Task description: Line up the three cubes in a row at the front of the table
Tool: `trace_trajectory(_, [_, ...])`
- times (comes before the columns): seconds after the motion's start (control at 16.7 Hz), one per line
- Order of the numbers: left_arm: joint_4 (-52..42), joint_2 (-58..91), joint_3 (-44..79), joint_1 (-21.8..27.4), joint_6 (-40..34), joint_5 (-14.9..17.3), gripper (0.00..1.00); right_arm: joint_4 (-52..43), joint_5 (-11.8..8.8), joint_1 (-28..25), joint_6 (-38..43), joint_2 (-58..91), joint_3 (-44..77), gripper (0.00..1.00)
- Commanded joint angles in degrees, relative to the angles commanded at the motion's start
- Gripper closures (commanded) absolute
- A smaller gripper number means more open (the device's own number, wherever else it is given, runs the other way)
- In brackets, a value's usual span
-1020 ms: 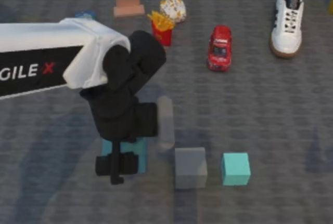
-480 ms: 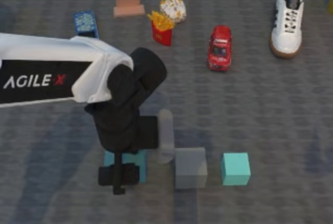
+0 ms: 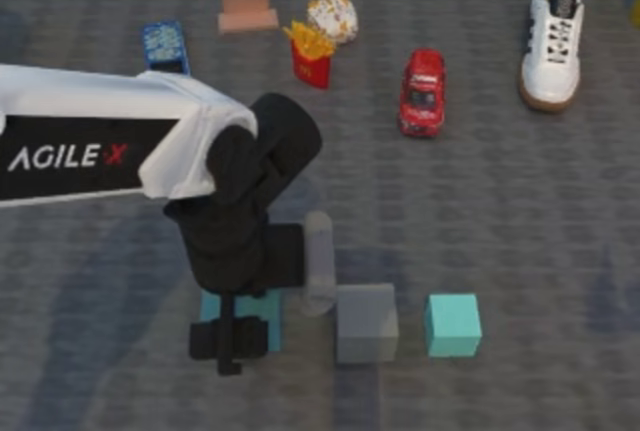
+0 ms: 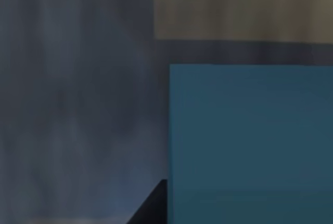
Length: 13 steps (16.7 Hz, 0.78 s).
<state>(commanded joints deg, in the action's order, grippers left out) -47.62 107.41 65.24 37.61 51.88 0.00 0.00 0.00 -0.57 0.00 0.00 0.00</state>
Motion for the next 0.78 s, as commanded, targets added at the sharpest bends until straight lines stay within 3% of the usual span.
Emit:
trace_trajectory(0.24, [0.00,0.00,0.00,0.00,0.00,0.00,0.02,0.00,0.00,0.00,0.00,0.00,0.00,0.00])
trace_trajectory(0.78, [-0.01,-0.05,0.01,-0.10,0.00,0.00,0.00,0.00,0.00,0.00,0.00,0.00,0.00,0.00])
